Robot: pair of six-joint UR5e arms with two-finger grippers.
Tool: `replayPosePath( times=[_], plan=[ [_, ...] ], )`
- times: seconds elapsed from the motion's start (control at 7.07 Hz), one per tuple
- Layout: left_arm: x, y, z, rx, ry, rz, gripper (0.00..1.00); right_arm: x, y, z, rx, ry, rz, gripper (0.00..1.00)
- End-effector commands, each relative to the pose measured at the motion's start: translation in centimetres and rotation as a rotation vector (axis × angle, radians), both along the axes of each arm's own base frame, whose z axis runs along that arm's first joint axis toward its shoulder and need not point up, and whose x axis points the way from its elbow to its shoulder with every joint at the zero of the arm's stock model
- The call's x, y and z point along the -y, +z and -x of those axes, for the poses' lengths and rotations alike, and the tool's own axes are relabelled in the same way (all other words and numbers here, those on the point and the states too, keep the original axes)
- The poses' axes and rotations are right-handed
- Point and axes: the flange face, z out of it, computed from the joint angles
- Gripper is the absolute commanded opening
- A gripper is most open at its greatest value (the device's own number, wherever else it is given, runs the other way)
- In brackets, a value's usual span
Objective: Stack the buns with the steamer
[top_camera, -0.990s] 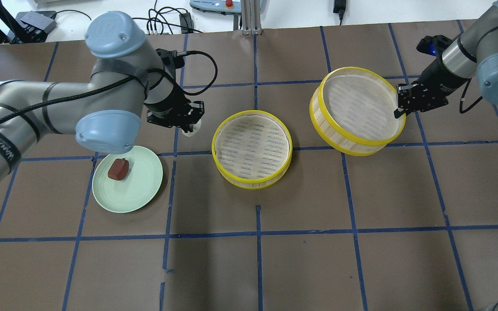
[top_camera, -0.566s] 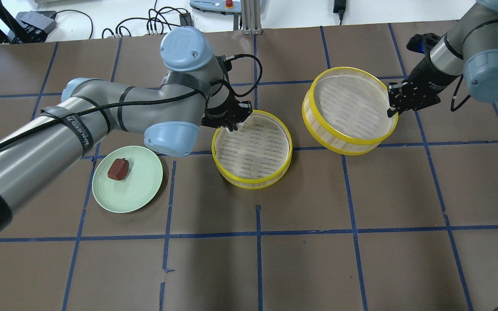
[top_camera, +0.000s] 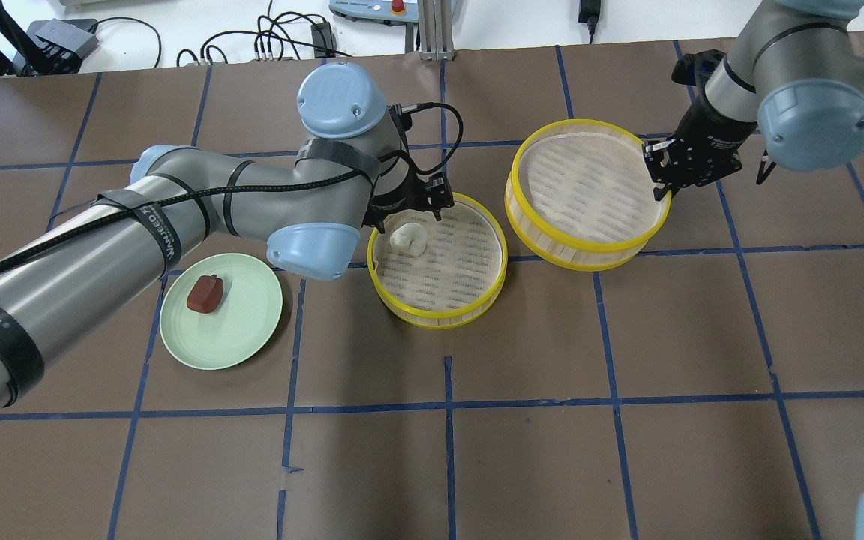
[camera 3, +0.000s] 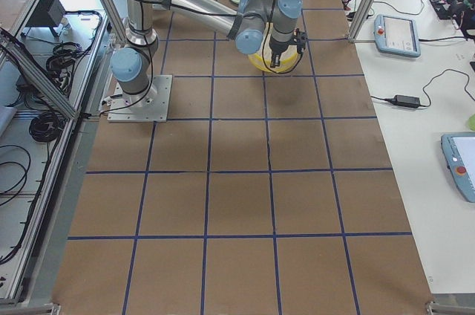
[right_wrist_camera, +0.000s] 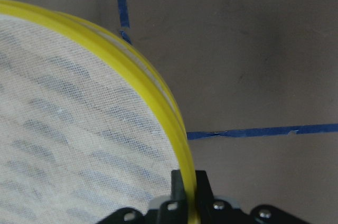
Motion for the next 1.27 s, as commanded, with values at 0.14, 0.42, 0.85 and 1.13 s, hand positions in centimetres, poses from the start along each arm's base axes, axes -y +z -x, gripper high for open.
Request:
replayPosePath(
  times=[0.14, 0.42, 0.85, 1.13],
  plan=[
    [1.4, 1.2, -14.6, 0.131, -0.15, -0.024, 1.0, -0.3, 1.9, -8.2, -0.063, -0.049, 0.022, 0.12],
    [-1.3, -4.0, -25.1, 0.118, -0.209, -0.134, 1.0, -0.7, 1.0, -18.8, -0.071, -0.1, 0.014, 0.13],
    [-3.2, -6.2, -28.8, 0.109, -0.212, -0.192, 0.97, -0.3, -0.9, -23.8, -0.112, -0.111, -0.001, 0.13],
    [-4.4, -8.2, -31.6, 0.079, -0.233, -0.23, 0.76, -1.3, -2.1, -23.8, -0.117, -0.101, -0.023, 0.14]
  ],
)
